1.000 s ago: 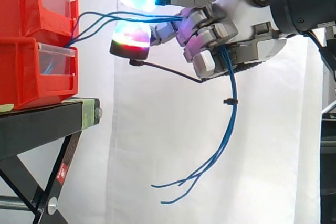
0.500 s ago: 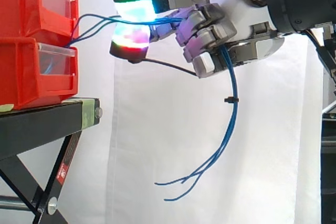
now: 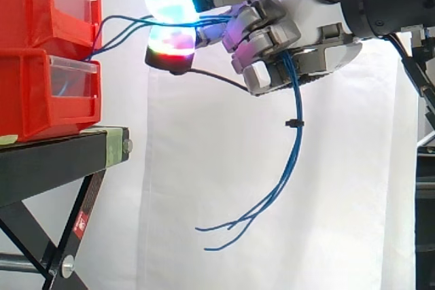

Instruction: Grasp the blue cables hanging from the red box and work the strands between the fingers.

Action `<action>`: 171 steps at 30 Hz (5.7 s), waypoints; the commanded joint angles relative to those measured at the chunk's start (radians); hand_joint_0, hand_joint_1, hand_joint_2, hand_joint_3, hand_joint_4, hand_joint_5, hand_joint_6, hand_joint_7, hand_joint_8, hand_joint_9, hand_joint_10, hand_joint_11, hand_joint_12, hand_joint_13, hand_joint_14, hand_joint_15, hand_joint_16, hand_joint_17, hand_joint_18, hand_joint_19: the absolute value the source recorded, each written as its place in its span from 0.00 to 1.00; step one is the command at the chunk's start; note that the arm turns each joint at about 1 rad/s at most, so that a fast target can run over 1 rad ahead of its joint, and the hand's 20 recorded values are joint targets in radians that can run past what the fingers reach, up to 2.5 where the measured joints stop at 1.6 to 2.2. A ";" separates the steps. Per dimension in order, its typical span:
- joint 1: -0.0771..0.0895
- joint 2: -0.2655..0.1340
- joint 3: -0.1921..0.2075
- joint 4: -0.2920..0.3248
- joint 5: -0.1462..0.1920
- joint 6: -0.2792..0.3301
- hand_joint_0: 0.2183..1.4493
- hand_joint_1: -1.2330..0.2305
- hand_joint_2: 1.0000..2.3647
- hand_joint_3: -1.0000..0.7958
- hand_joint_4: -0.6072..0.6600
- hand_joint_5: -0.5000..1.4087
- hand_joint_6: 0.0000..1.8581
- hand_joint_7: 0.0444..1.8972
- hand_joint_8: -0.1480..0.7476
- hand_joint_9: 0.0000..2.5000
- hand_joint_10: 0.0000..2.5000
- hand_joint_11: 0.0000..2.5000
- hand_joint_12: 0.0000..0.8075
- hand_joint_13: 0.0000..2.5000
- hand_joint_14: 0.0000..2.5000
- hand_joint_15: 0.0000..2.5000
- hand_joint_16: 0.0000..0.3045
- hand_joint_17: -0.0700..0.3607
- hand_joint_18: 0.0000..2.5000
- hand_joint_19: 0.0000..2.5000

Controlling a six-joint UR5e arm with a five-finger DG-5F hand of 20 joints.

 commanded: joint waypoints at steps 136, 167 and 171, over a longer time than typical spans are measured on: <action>0.020 -0.002 -0.025 0.119 0.002 -0.160 0.48 0.35 0.00 0.00 0.63 0.41 0.19 0.71 0.66 0.71 1.00 1.00 0.85 0.82 1.00 0.72 0.78 0.58 1.00 0.29; 0.048 -0.002 -0.025 0.143 0.009 -0.224 0.45 0.29 0.00 0.00 0.63 0.25 0.41 0.60 0.66 0.71 1.00 1.00 0.85 0.82 1.00 0.72 0.78 0.58 1.00 0.29; 0.048 -0.002 -0.025 0.146 0.009 -0.238 0.47 0.28 0.00 0.00 0.63 0.25 0.44 0.60 0.66 0.71 1.00 1.00 0.85 0.82 1.00 0.72 0.78 0.58 1.00 0.29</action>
